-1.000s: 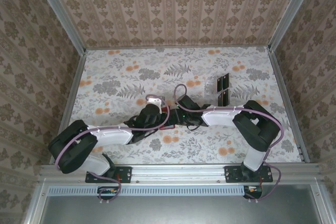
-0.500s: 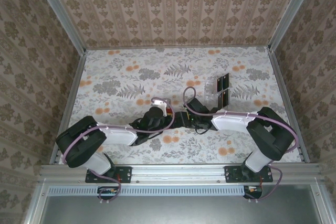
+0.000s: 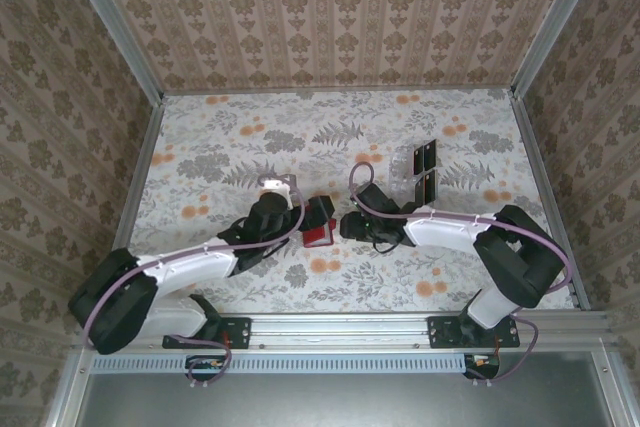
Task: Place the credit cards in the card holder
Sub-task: Close the card holder at the center of the table.
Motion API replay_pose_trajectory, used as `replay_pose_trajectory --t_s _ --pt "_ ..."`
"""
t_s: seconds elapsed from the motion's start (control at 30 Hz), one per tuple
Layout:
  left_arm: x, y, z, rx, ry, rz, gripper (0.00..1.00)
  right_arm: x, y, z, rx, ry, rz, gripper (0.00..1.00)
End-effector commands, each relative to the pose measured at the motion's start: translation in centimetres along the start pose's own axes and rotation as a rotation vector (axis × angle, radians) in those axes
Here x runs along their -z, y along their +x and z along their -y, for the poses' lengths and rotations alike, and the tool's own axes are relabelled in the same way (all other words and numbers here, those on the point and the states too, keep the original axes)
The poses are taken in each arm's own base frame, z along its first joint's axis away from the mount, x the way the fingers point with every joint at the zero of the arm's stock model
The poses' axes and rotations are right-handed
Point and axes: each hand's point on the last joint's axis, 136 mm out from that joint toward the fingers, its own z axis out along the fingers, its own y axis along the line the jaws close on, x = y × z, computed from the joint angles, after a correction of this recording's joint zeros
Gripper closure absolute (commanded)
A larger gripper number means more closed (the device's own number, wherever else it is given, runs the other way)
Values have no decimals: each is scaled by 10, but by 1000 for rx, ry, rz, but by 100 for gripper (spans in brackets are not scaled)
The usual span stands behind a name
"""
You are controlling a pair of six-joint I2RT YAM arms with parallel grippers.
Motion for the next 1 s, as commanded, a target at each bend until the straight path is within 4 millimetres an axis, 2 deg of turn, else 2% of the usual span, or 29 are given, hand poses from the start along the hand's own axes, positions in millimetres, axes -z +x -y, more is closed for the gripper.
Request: replay_pose_trajectory --t_s 0.0,0.27,0.37,0.73,0.97 --pt "11 9 -31 -51 -114 -40 0 -1 -12 0 3 29 7 48" --pt "38 20 -94 -268 -501 -232 0 -5 -22 -12 -41 -12 -11 48" --pt "39 25 -104 -314 -543 -273 0 -7 -23 -17 -44 -27 -23 48" --pt "33 51 -104 -316 -463 -302 0 -23 -22 -24 -35 -21 -66 48" --pt "30 60 -107 -391 -502 -346 0 -35 -23 -27 -12 10 -79 48"
